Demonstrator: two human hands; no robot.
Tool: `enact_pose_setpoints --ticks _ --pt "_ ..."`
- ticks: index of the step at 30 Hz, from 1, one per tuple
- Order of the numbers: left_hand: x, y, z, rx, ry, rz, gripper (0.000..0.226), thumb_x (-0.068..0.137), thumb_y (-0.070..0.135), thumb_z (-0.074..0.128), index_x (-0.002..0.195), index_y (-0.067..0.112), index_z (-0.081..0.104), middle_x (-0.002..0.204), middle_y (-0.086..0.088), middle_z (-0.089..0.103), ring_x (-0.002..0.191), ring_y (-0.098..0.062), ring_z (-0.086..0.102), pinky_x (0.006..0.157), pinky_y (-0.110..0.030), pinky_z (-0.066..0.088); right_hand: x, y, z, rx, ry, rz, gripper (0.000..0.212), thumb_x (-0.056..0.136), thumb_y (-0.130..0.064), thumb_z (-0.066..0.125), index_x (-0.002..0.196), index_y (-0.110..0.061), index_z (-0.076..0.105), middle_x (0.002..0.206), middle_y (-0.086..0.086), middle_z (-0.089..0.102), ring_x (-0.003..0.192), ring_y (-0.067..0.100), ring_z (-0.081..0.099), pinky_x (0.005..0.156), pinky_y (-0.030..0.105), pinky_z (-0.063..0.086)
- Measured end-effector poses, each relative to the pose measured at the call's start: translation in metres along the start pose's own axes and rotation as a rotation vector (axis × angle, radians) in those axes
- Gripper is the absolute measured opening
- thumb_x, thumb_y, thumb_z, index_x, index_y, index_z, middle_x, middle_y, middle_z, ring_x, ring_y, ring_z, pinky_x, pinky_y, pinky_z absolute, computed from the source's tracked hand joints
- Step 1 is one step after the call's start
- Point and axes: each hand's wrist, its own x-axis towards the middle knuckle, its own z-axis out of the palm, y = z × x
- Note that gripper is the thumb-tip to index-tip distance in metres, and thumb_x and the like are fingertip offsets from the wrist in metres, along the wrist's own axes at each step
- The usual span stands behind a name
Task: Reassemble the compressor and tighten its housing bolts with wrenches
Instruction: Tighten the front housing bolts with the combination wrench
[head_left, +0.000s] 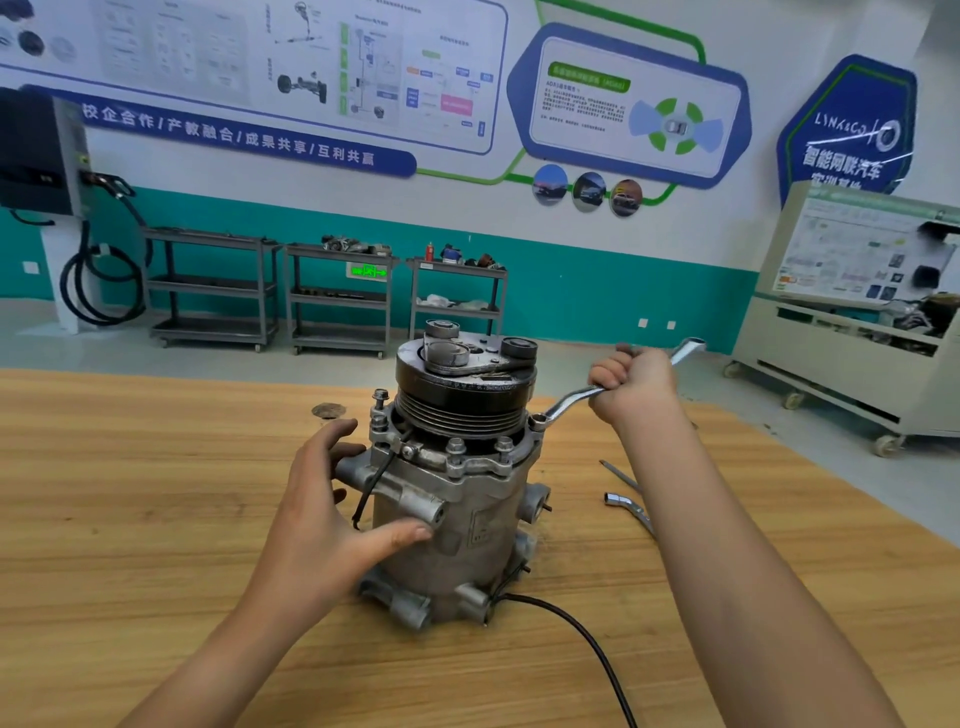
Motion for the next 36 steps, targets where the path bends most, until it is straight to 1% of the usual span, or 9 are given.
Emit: enact_pose_setpoints --ticks 8,12,15,19,23,26,30,33,36 --pt "0.001 0.001 0.001 -0.003 0.007 0.007 0.104 0.030 0.055 0.074 0.123 0.039 0.031 0.119 0.007 0.047 0.113 -0.011 0.048 0.090 -0.026 0.039 0.029 0.007 0.019 -0.177 -0.108 0.156 0.035 0.102 -0.020 0.025 0.071 -0.011 0.039 0.031 -0.005 0.021 0.021 0.007 0.018 0.022 0.017 0.013" --pt "0.001 0.000 0.000 0.005 -0.001 0.002 0.105 0.030 0.055 0.075 0.124 0.039 0.032 0.120 0.007 0.048 0.114 -0.013 0.048 0.095 -0.032 0.040 0.034 0.007 0.014 -0.119 -0.178 0.223 0.038 0.103 -0.021 0.027 0.068 -0.010 0.038 0.031 -0.005 0.021 0.020 0.007 0.019 0.022 0.017 0.014" --pt "0.001 -0.003 0.002 -0.006 0.011 -0.004 0.105 0.028 0.058 0.075 0.122 0.041 0.033 0.119 0.010 0.049 0.114 -0.015 0.050 0.099 -0.040 0.041 0.035 0.007 -0.001 -0.018 -0.141 0.231 0.038 0.101 -0.016 0.030 0.063 -0.012 0.035 0.031 -0.005 0.021 0.020 0.007 0.019 0.023 0.016 0.014" --pt "0.002 -0.005 0.002 -0.006 0.014 -0.001 0.104 0.027 0.059 0.075 0.120 0.045 0.033 0.116 0.016 0.047 0.114 -0.015 0.049 0.097 -0.037 0.041 0.029 0.007 -0.014 0.083 -0.059 0.159 0.038 0.100 -0.015 0.029 0.062 -0.013 0.033 0.032 -0.005 0.022 0.021 0.008 0.019 0.024 0.016 0.015" --pt "0.001 -0.002 0.003 -0.003 0.030 0.007 0.104 0.028 0.055 0.075 0.122 0.039 0.035 0.116 0.011 0.049 0.113 -0.016 0.049 0.093 -0.033 0.040 0.025 0.003 0.000 -0.046 -0.051 0.062 0.033 0.097 -0.010 0.028 0.064 -0.015 0.031 0.032 -0.006 0.021 0.023 0.007 0.017 0.025 0.017 0.015" --pt "0.001 0.000 0.003 -0.003 0.028 0.000 0.104 0.027 0.054 0.075 0.122 0.038 0.035 0.116 0.009 0.049 0.112 -0.015 0.049 0.093 -0.031 0.039 0.028 0.004 0.004 -0.115 -0.076 0.170 0.036 0.096 -0.007 0.030 0.062 -0.017 0.026 0.032 -0.005 0.018 0.021 0.009 0.017 0.024 0.017 0.015" --pt "0.001 0.002 0.004 -0.025 0.041 -0.012 0.101 0.020 0.058 0.077 0.112 0.049 0.037 0.111 0.014 0.048 0.106 -0.006 0.051 0.086 -0.021 0.039 0.038 0.013 0.013 -0.229 -0.127 0.258 0.039 0.097 -0.008 0.033 0.060 -0.017 0.025 0.031 -0.005 0.019 0.020 0.007 0.017 0.022 0.016 0.014" --pt "0.000 0.004 0.005 -0.016 0.051 -0.044 0.103 0.013 0.063 0.076 0.108 0.054 0.036 0.108 0.018 0.047 0.102 0.001 0.049 0.083 -0.019 0.038 0.038 0.014 0.011 -0.190 -0.106 0.217 0.039 0.097 -0.008 0.032 0.060 -0.018 0.025 0.032 -0.005 0.019 0.021 0.007 0.017 0.023 0.016 0.014" --pt "0.000 0.008 0.006 -0.025 0.063 -0.075 0.105 0.011 0.062 0.075 0.107 0.054 0.035 0.108 0.019 0.046 0.100 -0.001 0.049 0.086 -0.025 0.038 0.022 0.006 -0.004 -0.057 -0.027 0.034 0.034 0.095 -0.009 0.031 0.063 -0.017 0.029 0.034 -0.006 0.022 0.025 0.007 0.019 0.027 0.017 0.016"
